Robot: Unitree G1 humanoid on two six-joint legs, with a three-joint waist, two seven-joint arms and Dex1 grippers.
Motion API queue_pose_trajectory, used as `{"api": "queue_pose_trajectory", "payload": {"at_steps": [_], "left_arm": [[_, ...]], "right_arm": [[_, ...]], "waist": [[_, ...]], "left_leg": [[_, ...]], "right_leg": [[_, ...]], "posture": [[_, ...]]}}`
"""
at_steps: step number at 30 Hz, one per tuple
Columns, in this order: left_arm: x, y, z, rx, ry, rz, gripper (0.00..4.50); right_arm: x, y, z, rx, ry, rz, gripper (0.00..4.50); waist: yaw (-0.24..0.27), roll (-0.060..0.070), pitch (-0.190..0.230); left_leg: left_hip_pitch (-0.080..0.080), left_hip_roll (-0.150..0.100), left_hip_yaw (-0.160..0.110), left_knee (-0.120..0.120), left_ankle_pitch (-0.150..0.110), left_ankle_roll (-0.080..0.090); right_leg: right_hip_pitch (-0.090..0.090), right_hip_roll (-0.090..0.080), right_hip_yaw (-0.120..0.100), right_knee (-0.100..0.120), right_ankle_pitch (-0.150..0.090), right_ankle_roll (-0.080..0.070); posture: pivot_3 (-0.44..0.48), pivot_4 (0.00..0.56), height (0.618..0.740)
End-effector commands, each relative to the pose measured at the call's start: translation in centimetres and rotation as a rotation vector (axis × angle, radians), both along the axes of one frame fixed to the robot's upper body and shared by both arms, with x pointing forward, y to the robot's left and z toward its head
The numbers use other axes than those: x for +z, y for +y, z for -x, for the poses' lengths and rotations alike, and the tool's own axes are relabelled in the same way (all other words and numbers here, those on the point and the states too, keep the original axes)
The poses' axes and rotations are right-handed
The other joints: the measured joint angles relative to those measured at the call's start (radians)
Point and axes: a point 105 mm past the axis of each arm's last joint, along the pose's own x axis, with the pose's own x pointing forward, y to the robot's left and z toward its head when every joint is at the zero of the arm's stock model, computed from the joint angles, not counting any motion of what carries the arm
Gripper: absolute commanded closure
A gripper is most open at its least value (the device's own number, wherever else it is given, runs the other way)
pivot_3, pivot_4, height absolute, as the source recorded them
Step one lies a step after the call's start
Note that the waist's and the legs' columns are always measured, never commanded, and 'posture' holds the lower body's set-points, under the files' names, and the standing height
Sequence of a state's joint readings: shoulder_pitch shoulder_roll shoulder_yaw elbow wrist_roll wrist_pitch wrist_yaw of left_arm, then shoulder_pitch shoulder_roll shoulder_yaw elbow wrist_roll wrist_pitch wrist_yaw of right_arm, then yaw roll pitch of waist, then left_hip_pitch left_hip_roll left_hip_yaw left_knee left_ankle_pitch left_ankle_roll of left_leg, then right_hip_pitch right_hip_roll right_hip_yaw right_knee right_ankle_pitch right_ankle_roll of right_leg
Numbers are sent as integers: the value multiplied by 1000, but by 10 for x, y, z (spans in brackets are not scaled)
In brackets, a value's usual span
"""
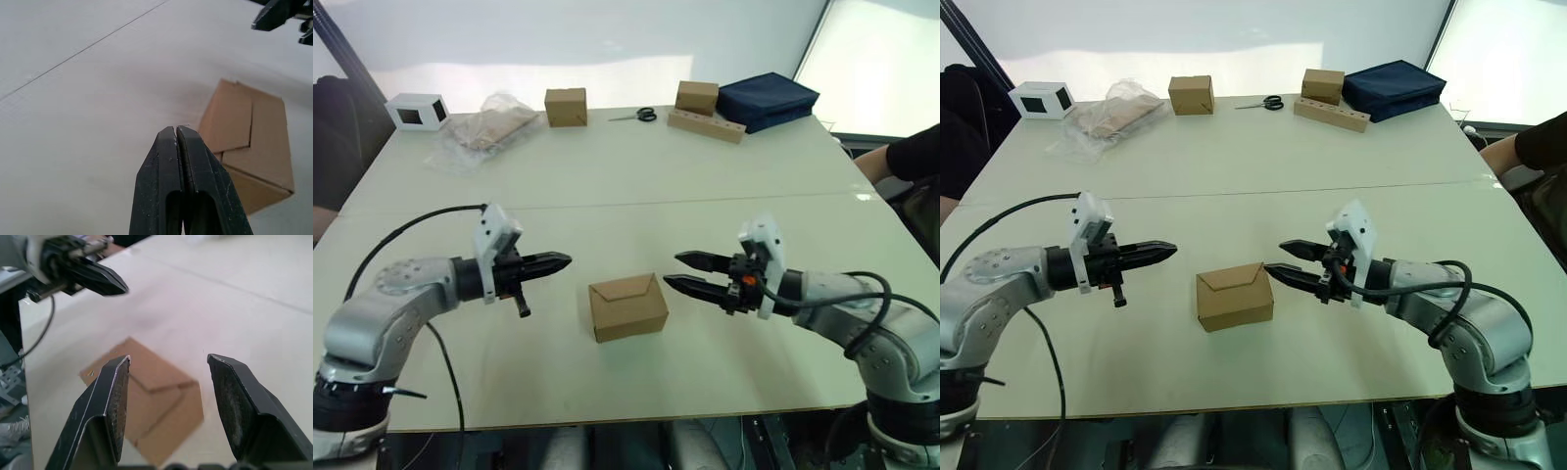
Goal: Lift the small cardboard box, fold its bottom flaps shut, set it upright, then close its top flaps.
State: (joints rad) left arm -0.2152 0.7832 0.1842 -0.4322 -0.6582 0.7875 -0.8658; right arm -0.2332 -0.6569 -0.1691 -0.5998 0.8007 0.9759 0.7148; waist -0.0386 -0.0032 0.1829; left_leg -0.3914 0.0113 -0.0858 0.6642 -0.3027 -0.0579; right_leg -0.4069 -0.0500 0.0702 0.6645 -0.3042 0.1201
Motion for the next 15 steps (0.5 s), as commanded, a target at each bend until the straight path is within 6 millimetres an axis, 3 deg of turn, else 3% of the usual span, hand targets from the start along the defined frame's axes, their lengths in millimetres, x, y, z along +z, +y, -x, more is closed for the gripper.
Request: {"api": "queue_pose_trajectory", "payload": {"at_steps": [1, 7, 11, 15], "left_arm": [[2, 4, 11, 39, -69, -21, 4500], [-17, 7, 35, 21, 80, 41, 4500], [-49, 10, 63, -9, 192, -26, 4500], [-62, 16, 73, 17, 230, -25, 4500]], "right_arm": [[5, -6, 12, 10, -22, 22, 1881], [-10, -15, 25, 22, 45, 82, 1881], [-37, -28, 37, 25, 152, 157, 1881], [-46, -36, 40, 18, 176, 182, 1881]], "waist": [[0, 0, 0], [4, 0, 0], [4, 0, 0], [8, 0, 0]], "left_leg": [[0, 0, 0, 0, 0, 0], [0, 0, 0, 0, 0, 0], [0, 0, 1, 0, 0, 0], [1, 0, 1, 0, 0, 0]], "right_leg": [[0, 0, 0, 0, 0, 0], [0, 0, 0, 0, 0, 0], [0, 0, 0, -1, 0, 0], [1, 0, 0, -1, 0, 0]], "posture": [[0, 150, 740], [0, 150, 740], [0, 150, 740], [0, 150, 740]]}}
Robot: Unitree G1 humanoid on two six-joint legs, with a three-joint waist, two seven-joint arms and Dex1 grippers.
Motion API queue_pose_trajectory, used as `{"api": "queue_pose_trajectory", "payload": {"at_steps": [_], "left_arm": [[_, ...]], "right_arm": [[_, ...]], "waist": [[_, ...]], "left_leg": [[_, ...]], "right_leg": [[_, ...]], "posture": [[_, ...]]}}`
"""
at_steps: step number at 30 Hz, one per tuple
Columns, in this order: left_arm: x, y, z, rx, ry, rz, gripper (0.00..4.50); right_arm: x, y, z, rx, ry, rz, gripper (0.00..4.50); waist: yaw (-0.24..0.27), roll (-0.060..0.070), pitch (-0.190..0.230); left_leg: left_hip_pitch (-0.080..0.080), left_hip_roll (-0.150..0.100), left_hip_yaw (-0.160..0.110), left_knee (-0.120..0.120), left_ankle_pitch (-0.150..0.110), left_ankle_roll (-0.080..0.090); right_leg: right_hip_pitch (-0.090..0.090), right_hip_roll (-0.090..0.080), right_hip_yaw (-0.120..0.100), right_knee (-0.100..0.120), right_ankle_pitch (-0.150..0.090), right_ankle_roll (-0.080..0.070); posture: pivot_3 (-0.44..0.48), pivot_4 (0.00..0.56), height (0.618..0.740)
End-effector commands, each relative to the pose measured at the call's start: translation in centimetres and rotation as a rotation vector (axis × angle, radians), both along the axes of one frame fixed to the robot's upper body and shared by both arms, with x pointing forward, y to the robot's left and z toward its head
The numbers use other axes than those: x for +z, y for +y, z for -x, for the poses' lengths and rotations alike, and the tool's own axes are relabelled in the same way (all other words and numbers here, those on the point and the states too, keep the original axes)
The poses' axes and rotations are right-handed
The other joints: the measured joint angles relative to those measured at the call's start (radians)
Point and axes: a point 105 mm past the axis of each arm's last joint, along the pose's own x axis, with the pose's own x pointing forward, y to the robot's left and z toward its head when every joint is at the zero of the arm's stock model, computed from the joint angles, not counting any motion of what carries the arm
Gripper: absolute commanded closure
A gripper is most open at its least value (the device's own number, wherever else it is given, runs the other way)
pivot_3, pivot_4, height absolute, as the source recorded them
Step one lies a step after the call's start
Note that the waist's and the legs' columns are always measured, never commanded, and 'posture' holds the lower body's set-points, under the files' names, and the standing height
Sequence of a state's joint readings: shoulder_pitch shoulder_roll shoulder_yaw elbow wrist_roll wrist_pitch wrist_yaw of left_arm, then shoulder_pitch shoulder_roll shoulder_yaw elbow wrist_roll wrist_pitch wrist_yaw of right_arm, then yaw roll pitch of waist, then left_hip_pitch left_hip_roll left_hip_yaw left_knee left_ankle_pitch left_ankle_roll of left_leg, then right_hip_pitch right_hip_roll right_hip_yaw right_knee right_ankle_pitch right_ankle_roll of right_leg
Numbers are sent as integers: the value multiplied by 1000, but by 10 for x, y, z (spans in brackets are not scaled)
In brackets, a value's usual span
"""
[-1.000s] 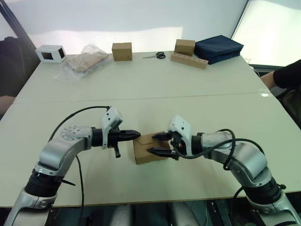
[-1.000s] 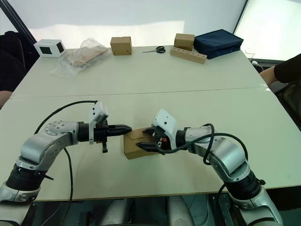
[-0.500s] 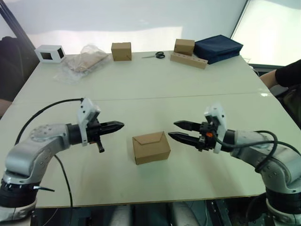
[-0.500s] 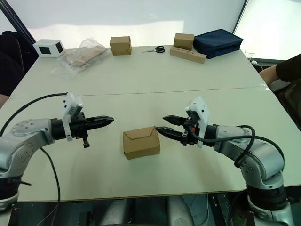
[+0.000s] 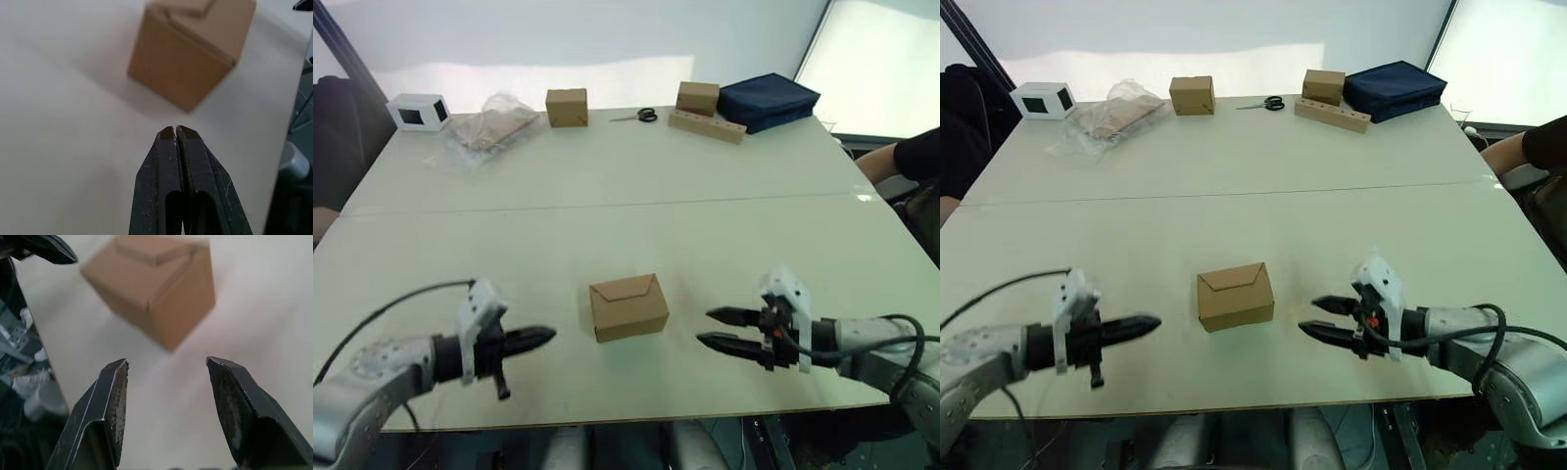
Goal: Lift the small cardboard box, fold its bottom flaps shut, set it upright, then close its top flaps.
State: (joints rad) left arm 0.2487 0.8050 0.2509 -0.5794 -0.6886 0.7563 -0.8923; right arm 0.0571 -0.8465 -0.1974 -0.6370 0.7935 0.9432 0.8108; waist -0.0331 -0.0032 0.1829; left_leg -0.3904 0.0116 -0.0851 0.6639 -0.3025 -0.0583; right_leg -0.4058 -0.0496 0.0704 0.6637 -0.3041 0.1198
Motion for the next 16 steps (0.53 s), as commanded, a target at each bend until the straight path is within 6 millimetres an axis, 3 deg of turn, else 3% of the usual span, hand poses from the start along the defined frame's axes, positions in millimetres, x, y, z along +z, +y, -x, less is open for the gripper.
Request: {"api": "queue_pose_trajectory", "payload": {"at_steps": [1, 16], "left_arm": [[5, 2, 3, -3, -49, -5, 4500], [9, 0, -3, 31, -64, 46, 4500]], "right_arm": [[3, -3, 2, 25, -34, 20, 1881], [-5, -8, -2, 18, -53, 36, 1881]], "waist": [[6, 0, 0], [20, 0, 0]], "left_leg": [[1, 0, 0, 0, 0, 0], [3, 0, 0, 0, 0, 0]], "right_leg": [[1, 0, 0, 0, 0, 0], [4, 0, 0, -1, 0, 0]], "posture": [[0, 150, 740], [0, 150, 740]]}}
